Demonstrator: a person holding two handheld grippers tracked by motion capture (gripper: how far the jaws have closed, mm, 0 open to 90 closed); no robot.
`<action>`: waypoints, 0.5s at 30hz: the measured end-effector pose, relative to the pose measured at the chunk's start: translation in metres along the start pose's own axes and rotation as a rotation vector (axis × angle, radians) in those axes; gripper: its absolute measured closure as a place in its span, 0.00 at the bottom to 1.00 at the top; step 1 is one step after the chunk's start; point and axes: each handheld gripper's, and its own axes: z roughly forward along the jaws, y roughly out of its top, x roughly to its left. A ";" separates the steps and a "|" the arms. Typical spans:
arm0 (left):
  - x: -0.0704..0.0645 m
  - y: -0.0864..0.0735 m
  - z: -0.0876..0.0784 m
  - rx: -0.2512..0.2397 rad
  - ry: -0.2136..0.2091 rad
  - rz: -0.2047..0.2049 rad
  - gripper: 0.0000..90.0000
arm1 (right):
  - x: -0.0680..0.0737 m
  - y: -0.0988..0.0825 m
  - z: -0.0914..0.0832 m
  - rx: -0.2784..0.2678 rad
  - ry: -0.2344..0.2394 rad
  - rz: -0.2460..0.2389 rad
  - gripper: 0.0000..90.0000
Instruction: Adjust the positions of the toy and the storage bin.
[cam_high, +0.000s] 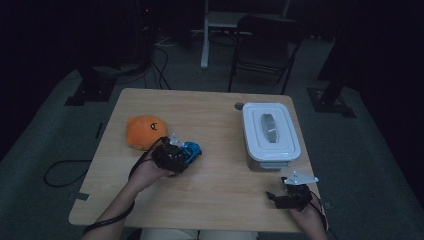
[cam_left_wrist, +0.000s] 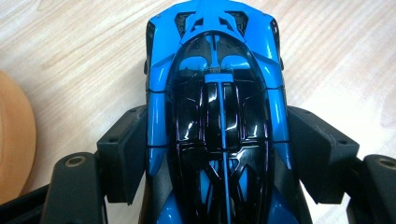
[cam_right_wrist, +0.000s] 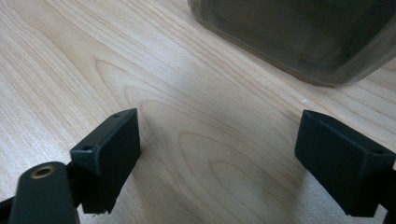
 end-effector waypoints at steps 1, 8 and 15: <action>-0.001 -0.003 -0.003 0.000 0.008 0.008 0.31 | 0.000 0.000 0.000 0.000 -0.001 0.001 0.15; -0.007 -0.023 -0.023 0.000 0.014 0.041 0.31 | 0.000 0.000 0.000 0.000 -0.003 0.003 0.15; -0.017 -0.046 -0.031 0.021 -0.031 0.133 0.31 | 0.000 0.000 0.000 0.000 -0.003 0.003 0.15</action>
